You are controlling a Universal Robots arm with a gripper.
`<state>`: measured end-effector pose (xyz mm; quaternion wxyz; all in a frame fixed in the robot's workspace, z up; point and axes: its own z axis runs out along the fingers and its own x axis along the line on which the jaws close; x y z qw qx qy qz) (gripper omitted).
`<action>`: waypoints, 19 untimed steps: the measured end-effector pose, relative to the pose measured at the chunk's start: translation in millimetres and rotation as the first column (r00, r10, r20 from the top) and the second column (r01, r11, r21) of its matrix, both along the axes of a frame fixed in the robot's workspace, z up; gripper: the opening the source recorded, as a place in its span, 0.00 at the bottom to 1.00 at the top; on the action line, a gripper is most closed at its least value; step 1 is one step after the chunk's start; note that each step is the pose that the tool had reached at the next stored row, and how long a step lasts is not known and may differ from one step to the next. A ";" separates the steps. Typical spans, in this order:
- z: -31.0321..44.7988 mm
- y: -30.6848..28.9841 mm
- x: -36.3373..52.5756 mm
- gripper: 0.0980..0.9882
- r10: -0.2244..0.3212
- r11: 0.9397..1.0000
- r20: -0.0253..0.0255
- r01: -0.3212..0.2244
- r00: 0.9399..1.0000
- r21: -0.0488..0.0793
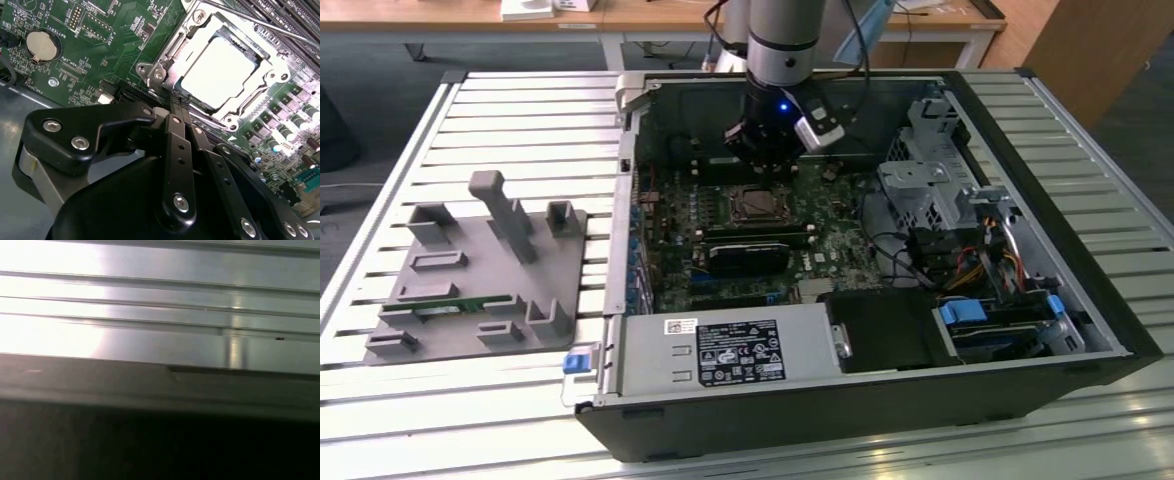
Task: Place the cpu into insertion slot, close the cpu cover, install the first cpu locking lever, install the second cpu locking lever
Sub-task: 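Install the first cpu locking lever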
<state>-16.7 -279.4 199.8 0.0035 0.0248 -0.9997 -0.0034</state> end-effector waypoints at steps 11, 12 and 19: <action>2.1 1.2 0.1 0.01 0.000 1.000 0.000 0.000 1.000 -0.001; 2.1 1.1 0.1 0.01 0.000 1.000 0.000 0.000 1.000 -0.002; -0.8 1.2 0.1 0.01 0.000 1.000 0.000 0.000 1.000 -0.025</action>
